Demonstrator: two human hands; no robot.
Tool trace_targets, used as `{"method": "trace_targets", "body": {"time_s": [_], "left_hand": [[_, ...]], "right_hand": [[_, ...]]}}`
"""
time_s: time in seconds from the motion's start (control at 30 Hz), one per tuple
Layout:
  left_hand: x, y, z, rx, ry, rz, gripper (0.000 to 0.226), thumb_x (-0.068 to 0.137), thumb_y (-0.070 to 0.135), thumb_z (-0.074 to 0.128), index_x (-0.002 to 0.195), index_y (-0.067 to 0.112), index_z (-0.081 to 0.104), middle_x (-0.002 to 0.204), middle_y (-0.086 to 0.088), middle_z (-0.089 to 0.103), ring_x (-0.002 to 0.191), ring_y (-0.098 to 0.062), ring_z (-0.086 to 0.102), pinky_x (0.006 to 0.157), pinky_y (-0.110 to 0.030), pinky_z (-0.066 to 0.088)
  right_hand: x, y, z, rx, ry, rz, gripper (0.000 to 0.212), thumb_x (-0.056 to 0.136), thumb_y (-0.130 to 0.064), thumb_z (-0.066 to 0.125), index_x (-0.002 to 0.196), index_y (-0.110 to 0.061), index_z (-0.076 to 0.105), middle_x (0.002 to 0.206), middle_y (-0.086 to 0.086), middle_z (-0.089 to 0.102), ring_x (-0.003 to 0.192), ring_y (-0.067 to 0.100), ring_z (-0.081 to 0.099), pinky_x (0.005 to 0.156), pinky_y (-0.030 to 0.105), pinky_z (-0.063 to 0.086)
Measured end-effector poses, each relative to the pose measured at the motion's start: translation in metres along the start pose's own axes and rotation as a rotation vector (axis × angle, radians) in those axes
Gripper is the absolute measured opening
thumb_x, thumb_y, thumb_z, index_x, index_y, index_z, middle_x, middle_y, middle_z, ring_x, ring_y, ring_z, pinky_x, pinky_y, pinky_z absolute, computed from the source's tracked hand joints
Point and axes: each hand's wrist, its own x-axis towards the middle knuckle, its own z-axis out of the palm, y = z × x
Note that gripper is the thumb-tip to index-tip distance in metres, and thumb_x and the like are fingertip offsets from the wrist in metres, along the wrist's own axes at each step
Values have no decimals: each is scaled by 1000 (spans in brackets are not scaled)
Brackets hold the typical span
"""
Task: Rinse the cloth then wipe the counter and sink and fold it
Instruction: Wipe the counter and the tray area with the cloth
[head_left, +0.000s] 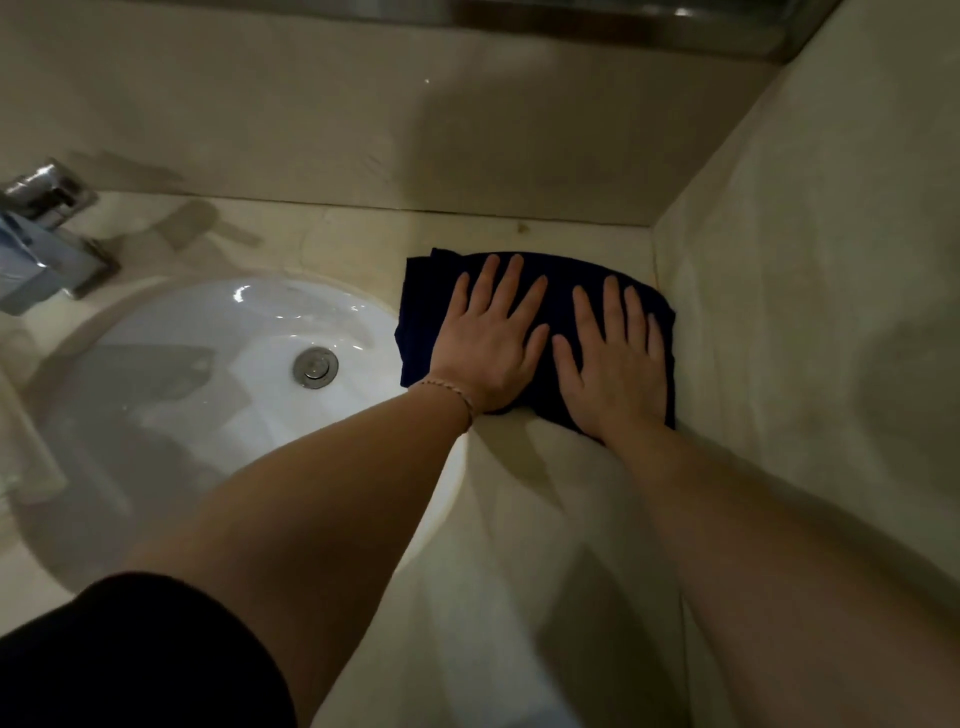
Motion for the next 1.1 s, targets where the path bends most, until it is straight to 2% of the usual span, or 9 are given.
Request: {"method": "trace_targets", "body": {"time_s": [0.47,0.67,0.87,0.97,1.1], "left_hand": [[41,-15,-8,2,-7,57,61,107,51,20,163,27,16,171,-6,7,158,-27,0,126,-47,-2],[25,-14,-8,6,12,38,63,106,53,18,163,26,15,171,-5,5,158,-26,-1,127,-47,-1],[-19,-9,2,16,31,-11,64,105,52,15,163,25,17,171,-7,7,158,-28,1,126,-48,3],[-52,-4,10,-83,41,-26,64,104,51,14,162,25,18,171,-6,6,158,-27,-2,125,-47,-2],[-100,7,23,-399,48,-56,66,102,47,19,162,20,18,171,-5,-3,156,-23,-17,126,-40,-10]], "right_hand": [[34,0,1,2,53,-4,69,100,-57,9,161,-24,15,167,12,13,154,30,12,124,47,12],[20,-7,0,-3,59,2,68,102,-55,10,161,-22,16,167,13,15,154,31,12,125,49,10],[-21,-22,2,7,8,29,68,101,-56,3,161,-25,7,169,10,5,155,27,2,125,48,5],[-50,-29,4,18,-9,32,68,101,-56,3,161,-26,6,169,9,4,155,28,1,125,48,4],[-91,-37,7,45,-15,33,66,102,-55,9,161,-25,10,169,10,7,155,29,4,125,49,6]]}}
